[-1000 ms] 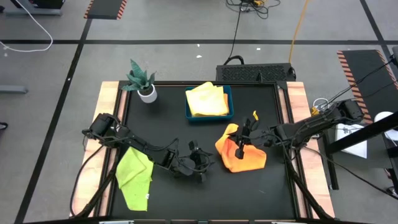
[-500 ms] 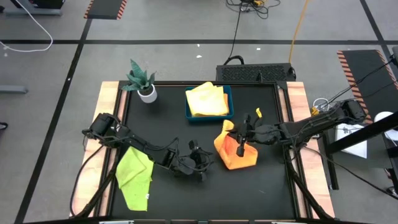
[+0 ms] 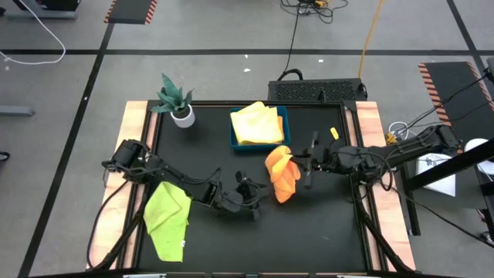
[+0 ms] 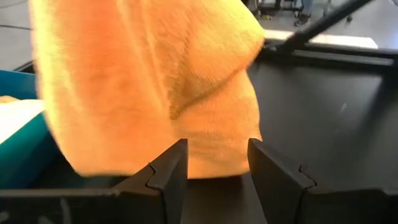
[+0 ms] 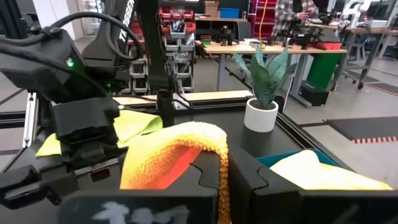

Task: Fold microfiber towels
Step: Fold the orange microfiber cloth

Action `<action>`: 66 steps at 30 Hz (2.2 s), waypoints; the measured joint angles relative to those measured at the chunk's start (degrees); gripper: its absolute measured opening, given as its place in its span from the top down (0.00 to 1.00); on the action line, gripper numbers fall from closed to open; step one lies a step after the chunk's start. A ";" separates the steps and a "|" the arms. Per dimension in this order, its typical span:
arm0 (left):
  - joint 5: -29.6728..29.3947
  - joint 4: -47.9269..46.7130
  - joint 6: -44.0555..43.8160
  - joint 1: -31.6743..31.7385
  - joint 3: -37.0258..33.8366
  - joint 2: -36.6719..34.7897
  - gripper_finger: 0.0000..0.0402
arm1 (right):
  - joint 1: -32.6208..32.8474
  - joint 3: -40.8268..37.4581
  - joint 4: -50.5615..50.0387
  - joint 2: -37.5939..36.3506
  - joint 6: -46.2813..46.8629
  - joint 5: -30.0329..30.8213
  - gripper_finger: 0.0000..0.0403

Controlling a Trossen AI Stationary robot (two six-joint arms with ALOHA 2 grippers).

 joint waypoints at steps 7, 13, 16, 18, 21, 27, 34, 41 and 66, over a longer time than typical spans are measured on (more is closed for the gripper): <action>-2.76 3.00 -1.49 1.50 0.00 0.00 0.58 | 0.00 0.00 -0.10 0.27 -0.09 0.00 1.00; -1.57 5.15 -2.68 3.57 -0.02 1.43 0.58 | 0.00 0.00 -0.32 0.76 -0.28 0.00 1.00; 1.06 9.20 -2.97 4.54 0.00 4.06 0.58 | 0.02 0.00 -0.21 1.04 -0.32 0.00 1.00; 2.28 11.64 -3.47 4.95 -0.04 5.88 0.58 | 0.02 0.00 -0.22 1.26 -0.31 0.00 1.00; 2.75 14.41 -3.66 5.32 -0.04 7.73 0.58 | 0.02 0.00 -0.87 1.30 -0.28 -0.02 1.00; 2.75 15.51 -3.32 5.14 -0.04 8.52 0.62 | 0.02 0.00 -1.03 1.30 -0.28 0.00 1.00; 2.79 17.31 -0.54 3.98 -0.04 8.52 0.67 | 0.02 0.00 -1.29 1.30 -0.26 -0.02 1.00; 5.11 17.87 0.80 3.69 -0.04 7.84 0.65 | 0.02 0.00 -3.12 1.30 1.22 -0.02 1.00; 4.63 15.62 -0.76 4.86 0.04 7.19 0.50 | 0.02 0.00 -3.55 1.30 1.25 -0.04 1.00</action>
